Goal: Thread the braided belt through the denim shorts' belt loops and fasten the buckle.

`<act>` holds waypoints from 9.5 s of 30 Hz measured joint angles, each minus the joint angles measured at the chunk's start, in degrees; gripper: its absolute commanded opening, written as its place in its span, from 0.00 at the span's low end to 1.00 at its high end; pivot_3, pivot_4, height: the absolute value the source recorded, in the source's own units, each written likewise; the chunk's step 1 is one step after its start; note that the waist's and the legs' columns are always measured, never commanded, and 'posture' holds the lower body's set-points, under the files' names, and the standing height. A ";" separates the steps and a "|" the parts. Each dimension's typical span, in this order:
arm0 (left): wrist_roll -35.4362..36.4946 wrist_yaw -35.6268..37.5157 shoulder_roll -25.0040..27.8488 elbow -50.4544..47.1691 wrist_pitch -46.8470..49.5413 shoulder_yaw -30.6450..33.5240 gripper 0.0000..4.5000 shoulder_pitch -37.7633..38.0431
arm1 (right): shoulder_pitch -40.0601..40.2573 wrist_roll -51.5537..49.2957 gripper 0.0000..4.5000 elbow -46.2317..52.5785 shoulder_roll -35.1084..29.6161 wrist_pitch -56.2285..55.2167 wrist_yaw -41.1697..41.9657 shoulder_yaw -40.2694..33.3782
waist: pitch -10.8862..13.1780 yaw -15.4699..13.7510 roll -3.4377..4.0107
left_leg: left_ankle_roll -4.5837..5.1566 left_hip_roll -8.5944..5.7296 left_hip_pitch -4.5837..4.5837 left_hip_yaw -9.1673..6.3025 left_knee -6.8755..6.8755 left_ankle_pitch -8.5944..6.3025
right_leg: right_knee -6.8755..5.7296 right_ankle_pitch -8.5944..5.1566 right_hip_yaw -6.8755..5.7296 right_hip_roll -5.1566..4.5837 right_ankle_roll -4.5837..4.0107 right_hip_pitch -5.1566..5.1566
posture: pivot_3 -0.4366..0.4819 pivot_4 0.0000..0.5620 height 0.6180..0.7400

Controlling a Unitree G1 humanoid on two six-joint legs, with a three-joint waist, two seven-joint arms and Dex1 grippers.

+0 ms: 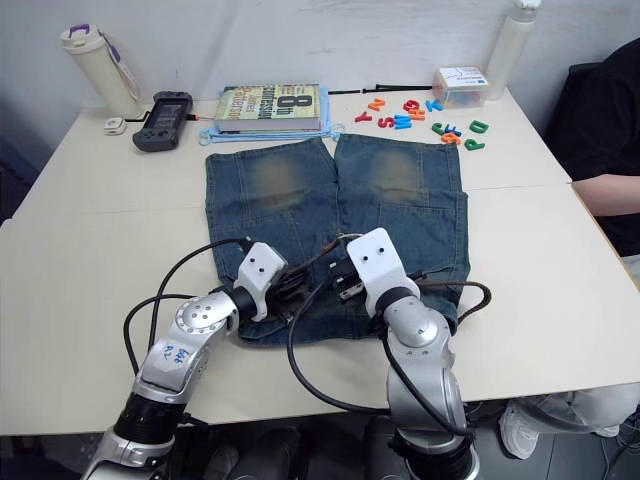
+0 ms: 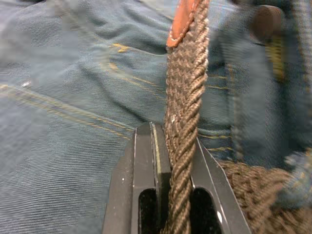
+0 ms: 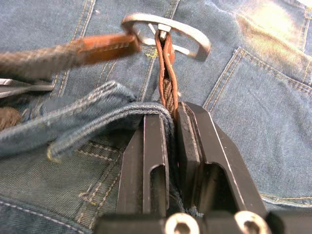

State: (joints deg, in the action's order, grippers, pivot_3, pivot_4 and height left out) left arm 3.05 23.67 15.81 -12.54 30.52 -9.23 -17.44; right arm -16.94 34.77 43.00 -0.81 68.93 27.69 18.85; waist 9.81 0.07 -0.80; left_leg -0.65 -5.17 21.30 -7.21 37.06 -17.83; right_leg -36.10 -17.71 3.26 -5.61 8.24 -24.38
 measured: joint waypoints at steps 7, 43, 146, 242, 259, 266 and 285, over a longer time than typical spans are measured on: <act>-0.04 0.37 -0.71 0.00 -1.14 -1.08 0.00 0.03 | 0.51 -2.42 0.01 1.56 -2.71 2.49 -0.29 1.26 | 0.00 -0.01 0.00 | 0.00 0.00 0.01 0.00 0.00 0.00 | 0.01 0.00 0.00 0.00 0.00 -0.01 | 0.48 0.27 1.00; -1.03 3.40 -1.52 4.22 -7.57 -3.07 0.00 -1.62 | -0.23 -11.57 0.01 4.22 -22.56 0.76 -2.67 10.93 | 0.00 -0.07 -0.01 | 0.00 0.01 0.03 0.01 0.00 0.00 | 0.06 0.00 0.00 0.00 0.00 -0.01 | 0.48 0.27 1.00; 32.80 13.48 0.47 -5.85 14.54 9.05 0.72 -4.98 | -0.99 13.67 0.00 -4.14 -41.29 -65.89 7.58 -6.60 | 0.06 -0.80 -0.09 | 0.05 0.03 0.15 0.13 0.10 0.00 | 0.06 0.02 0.03 0.04 0.04 -0.07 | 0.48 0.27 1.00; 6.76 0.95 -9.13 2.85 -5.62 -1.80 0.00 -12.62 | -1.07 10.64 0.99 -1.38 -28.70 -53.09 23.47 -14.34 | 0.08 -0.24 -0.23 | 0.03 0.04 0.11 0.19 0.21 0.01 | -0.11 0.03 0.09 0.08 0.05 -0.06 | 0.48 0.27 1.00; 30.76 0.88 -11.96 -3.13 14.03 10.10 0.00 -10.98 | 8.79 7.89 0.99 1.03 -12.15 -6.41 21.01 -2.08 | 0.05 0.04 -0.18 | -0.02 0.00 0.02 0.24 0.22 0.00 | -0.40 -0.01 0.08 0.01 -0.02 -0.18 | 0.48 0.27 1.00; 47.83 -4.09 -11.95 -4.25 22.16 21.51 0.00 -15.91 | 11.11 5.61 0.99 1.45 -17.15 -8.11 17.58 -0.56 | -0.09 -0.12 -0.39 | -0.05 0.04 -0.11 0.18 0.26 0.00 | -0.41 -0.01 0.02 0.03 -0.02 -0.02 | 0.48 0.27 1.00; 43.96 0.57 10.12 -4.10 19.71 14.99 0.00 -3.53 | 8.77 -5.19 0.99 -0.19 -25.03 -7.28 13.90 -5.30 | -0.26 -1.24 -0.60 | -0.04 -0.01 -0.14 0.16 0.17 0.00 | -0.23 -0.01 0.00 -0.02 -0.03 0.05 | 0.48 0.27 1.00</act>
State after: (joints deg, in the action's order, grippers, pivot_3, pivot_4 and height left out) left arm 47.01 24.23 25.93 -16.64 50.23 5.75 -20.97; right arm -8.17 29.57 42.82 -25.84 61.65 41.59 13.55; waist 9.56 -1.16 -1.40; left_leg -0.69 -5.18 21.15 -7.05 37.23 -17.82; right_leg -36.32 -17.72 3.26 -5.63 8.21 -24.33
